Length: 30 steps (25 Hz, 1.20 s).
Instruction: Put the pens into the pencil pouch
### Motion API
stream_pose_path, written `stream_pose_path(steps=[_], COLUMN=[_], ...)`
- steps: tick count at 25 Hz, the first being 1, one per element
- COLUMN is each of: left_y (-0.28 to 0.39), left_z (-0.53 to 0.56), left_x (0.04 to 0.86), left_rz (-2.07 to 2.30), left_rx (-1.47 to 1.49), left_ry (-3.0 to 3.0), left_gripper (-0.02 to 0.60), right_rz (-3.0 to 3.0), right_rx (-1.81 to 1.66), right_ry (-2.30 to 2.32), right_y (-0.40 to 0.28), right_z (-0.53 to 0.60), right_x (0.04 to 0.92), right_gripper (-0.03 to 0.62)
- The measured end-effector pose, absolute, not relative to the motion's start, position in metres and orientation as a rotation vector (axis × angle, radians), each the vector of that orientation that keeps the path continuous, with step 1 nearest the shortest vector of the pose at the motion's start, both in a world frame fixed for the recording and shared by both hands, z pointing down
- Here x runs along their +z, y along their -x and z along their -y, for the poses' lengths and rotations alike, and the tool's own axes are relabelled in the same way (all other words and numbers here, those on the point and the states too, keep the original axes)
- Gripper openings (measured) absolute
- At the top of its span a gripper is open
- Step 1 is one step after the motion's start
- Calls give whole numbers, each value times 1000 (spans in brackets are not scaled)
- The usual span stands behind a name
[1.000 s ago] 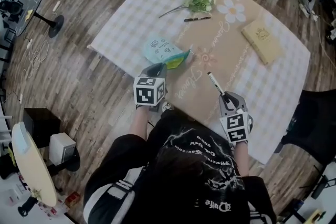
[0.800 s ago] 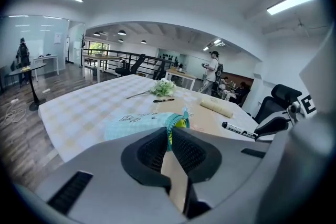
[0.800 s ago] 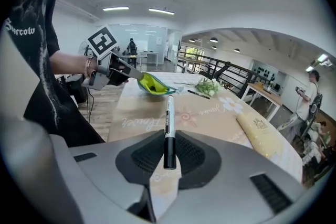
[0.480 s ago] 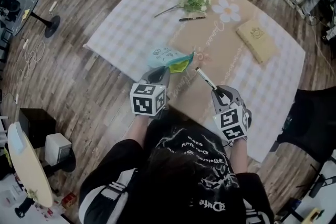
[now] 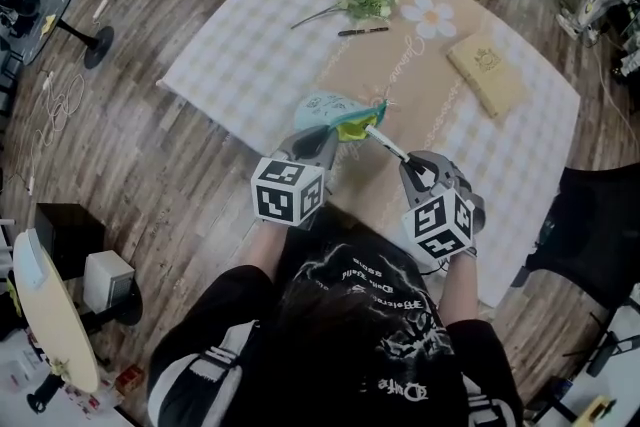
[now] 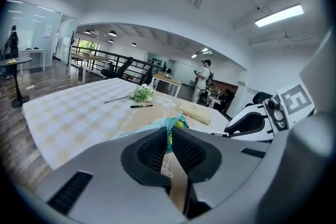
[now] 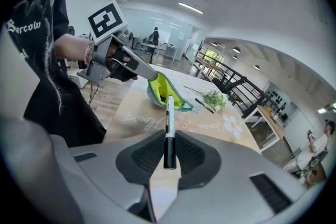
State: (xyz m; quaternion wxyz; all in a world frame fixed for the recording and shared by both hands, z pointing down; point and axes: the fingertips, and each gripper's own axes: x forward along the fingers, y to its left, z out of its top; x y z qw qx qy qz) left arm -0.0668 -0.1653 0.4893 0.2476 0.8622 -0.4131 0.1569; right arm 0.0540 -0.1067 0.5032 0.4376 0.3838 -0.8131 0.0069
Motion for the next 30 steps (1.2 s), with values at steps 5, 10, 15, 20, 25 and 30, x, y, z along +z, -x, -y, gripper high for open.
stream_pose_path(steps=[5,10,15,20,25,30], left_y=[51,39,27,18,10,4], left_z=[159,153,145,135,126,117], left_x=[487,482,484,486,483,486], left_rz=[1077,1036,966,875,788,739], left_rx=[451,475,492,496,488,498], left_ry=[-2392,-2454,-2492,-2523,-2558,-2589], left_gripper=[44,44,44,44,44,44], right_rz=[1970,1928,1909,1903,1922,1935], right_rx=[-35,-63,-82,-97,-88,-84], right_ry=[-897,-838,-780,-735,-724,-713], right_y=[-57,-58,-54,-48,-38,-31], right_z=[116,119,120,123,126,125], right_x=[500,501,506,511,510,513], right_gripper=[72,72,72,72,72,72])
